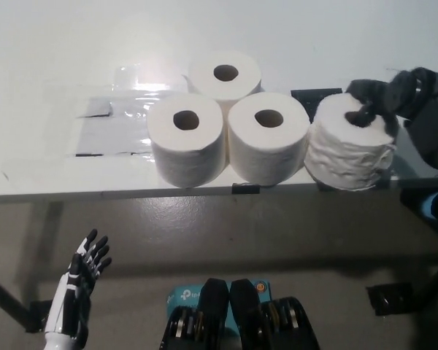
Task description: A few rolls of toilet paper are kept infront of the robot and the robot uses its right hand to lift one of the rolls and and places it on top of the other rolls to stack it.
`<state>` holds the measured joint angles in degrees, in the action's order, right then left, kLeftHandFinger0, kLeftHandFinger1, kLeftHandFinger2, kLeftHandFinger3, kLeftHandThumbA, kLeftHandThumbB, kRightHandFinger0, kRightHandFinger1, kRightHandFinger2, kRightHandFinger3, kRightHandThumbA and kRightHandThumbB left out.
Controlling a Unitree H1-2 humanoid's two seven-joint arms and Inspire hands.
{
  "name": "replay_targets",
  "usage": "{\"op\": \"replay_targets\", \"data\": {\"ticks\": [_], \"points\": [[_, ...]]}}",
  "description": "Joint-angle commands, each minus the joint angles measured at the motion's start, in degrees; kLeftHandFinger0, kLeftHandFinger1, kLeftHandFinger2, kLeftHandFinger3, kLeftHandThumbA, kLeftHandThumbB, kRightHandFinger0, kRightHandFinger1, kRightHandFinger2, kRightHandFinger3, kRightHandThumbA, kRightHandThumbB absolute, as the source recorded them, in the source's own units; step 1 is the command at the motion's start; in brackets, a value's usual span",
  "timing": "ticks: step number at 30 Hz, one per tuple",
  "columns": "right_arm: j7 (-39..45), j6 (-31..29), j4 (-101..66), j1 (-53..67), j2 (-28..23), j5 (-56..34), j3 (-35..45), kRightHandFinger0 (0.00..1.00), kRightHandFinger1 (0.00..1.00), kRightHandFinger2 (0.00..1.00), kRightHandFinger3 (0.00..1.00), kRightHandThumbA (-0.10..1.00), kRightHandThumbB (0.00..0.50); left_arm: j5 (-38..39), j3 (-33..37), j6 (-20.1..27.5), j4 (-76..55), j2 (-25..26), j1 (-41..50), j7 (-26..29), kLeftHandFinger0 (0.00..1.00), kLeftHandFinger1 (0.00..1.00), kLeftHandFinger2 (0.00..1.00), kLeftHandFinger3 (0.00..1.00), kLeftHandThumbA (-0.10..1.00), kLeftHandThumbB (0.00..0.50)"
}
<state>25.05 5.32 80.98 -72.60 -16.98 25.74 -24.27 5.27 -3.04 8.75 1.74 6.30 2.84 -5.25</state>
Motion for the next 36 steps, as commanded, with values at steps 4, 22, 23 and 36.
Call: {"op": "replay_targets", "data": {"ticks": [4,22,23,36], "points": [[-2.0,4.0,0.8,6.9,-4.8,-15.9,19.1,0.00,0.00,0.44,0.54,0.90,0.010,0.7,-0.7,1.9,-1.7,0.7,-0.5,-0.3,1.00,1.00,1.00,1.00,1.00,0.125],[7.3,6.3,1.3,15.1,-3.5,-39.0,55.4,0.00,0.00,0.00,0.00,1.00,0.039,1.4,-2.2,2.1,-1.3,0.4,0.7,0.2,1.00,1.00,1.00,1.00,1.00,0.119],[8.7,6.7,1.2,15.1,-3.5,-39.4,56.1,0.00,0.00,0.00,0.00,1.00,0.042,1.4,-2.3,2.2,-1.2,0.5,0.6,0.1,1.00,1.00,1.00,1.00,1.00,0.120],[17.0,12.5,-2.5,6.0,-4.0,-43.1,56.7,0.00,0.00,0.00,0.00,1.00,0.060,1.2,-2.3,2.1,-1.3,0.5,0.6,-0.4,1.00,1.00,1.00,1.00,1.00,0.108]]}}
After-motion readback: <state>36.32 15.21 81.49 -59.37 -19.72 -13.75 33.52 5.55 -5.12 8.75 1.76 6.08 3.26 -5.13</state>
